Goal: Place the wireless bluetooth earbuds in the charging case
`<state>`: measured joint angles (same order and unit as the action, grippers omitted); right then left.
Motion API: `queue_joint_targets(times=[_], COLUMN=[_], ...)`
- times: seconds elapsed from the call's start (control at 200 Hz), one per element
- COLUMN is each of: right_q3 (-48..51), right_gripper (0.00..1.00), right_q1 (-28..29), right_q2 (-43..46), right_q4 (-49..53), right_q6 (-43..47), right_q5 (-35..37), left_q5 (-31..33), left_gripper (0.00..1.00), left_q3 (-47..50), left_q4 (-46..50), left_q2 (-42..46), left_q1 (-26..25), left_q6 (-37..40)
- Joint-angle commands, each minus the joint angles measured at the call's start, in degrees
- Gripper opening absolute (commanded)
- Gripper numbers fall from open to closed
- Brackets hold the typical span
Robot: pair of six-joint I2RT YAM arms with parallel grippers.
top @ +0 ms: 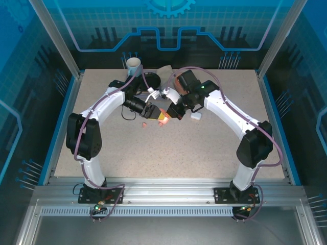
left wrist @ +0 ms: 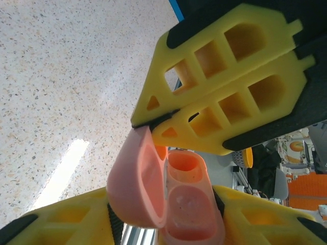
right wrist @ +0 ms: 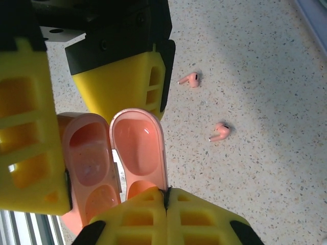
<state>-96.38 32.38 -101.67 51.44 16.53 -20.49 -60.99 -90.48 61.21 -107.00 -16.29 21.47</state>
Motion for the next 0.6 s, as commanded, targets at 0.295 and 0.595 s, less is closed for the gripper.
queue_joint_targets(times=[0.295,0.595], right_q3=[-2.2,-3.7], right_gripper=[0.0,0.0], right_q1=[1.0,1.0], right_q2=[0.3,0.0], right_q4=[0.3,0.1], right_q6=[-0.5,-0.6], right_q5=[0.4,2.2], left_q5=[-3.1,-4.4], left_gripper=[0.3,0.18], left_q3=[0.2,-0.4], left_q4=[2.6,4.9], left_q2=[-1.5,-2.1], left_q1=[-0.3,-0.3], left_q6=[3.4,4.7])
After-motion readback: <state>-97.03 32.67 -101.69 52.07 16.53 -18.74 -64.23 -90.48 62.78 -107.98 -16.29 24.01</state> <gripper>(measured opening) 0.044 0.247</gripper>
